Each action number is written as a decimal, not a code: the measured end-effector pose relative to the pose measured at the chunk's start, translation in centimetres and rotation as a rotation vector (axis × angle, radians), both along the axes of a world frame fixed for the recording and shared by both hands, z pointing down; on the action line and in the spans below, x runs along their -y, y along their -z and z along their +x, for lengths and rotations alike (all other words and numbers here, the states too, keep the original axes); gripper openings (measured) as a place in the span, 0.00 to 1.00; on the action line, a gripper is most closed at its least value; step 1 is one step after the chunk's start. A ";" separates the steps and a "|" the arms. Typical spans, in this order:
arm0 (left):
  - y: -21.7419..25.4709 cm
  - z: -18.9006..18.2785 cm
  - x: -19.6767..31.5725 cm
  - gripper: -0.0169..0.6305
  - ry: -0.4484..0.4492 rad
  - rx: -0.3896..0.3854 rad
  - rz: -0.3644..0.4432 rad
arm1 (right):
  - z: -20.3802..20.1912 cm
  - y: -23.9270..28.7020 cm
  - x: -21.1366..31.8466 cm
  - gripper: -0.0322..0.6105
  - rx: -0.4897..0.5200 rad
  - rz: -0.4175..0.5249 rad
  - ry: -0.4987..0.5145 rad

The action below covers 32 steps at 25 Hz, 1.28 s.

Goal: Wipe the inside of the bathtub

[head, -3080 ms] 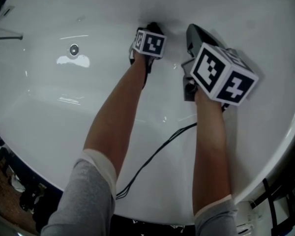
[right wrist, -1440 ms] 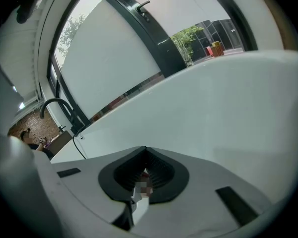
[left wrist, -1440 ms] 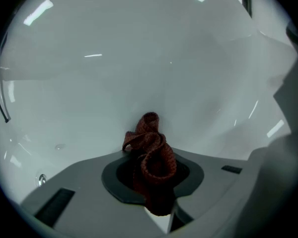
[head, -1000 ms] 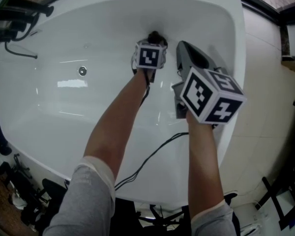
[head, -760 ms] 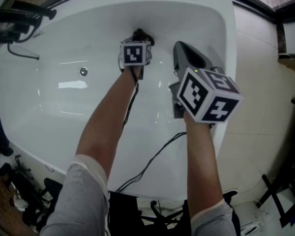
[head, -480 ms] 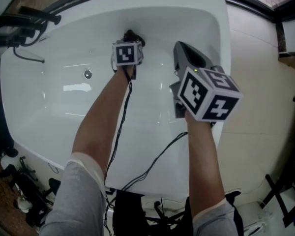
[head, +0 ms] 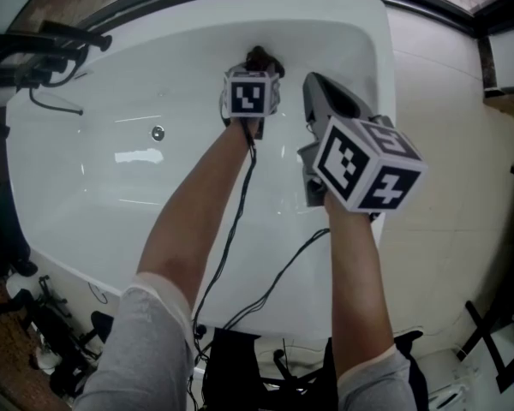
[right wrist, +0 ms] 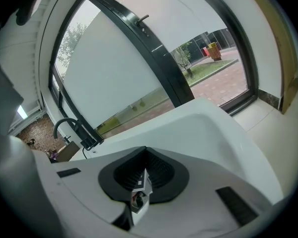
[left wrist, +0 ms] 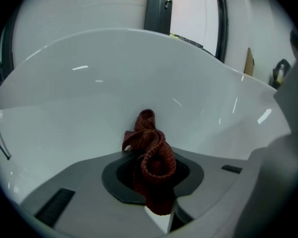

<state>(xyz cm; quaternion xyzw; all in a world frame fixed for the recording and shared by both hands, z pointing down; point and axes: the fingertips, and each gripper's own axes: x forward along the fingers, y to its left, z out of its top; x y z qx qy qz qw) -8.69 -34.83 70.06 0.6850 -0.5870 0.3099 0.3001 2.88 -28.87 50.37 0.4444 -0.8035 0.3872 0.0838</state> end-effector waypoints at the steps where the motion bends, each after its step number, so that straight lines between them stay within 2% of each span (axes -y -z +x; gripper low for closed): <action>1: 0.5 -0.9 0.1 0.16 0.005 0.014 0.021 | 0.2 0.2 0.1 0.07 -0.002 0.002 -0.002; 5: 1.8 -4.7 0.0 0.16 0.055 0.049 0.054 | 1.0 0.9 0.5 0.07 0.001 0.001 -0.020; 9: 2.6 -5.8 -0.1 0.16 0.087 0.079 0.048 | 1.2 1.9 0.7 0.07 0.001 0.003 -0.020; 12: 3.3 -3.4 0.5 0.16 0.072 0.070 0.055 | 1.7 2.5 0.6 0.07 -0.004 0.001 -0.012; 16: 4.6 1.2 1.7 0.16 -0.006 0.047 0.085 | 2.3 3.4 0.9 0.07 -0.028 0.002 -0.014; 18: 5.3 1.5 1.7 0.16 -0.022 0.044 0.085 | 2.4 4.1 1.2 0.07 -0.036 0.009 -0.013; 21: 6.8 -0.7 1.7 0.16 -0.021 0.074 0.105 | 2.5 4.8 1.6 0.07 -0.039 0.016 -0.009; 27: 8.2 -7.8 1.0 0.16 0.099 0.107 0.097 | 2.8 5.5 1.9 0.07 -0.019 0.010 -0.012; 32: 8.5 -7.5 1.1 0.16 0.171 0.103 0.065 | 4.4 5.9 2.0 0.07 -0.017 0.001 -0.027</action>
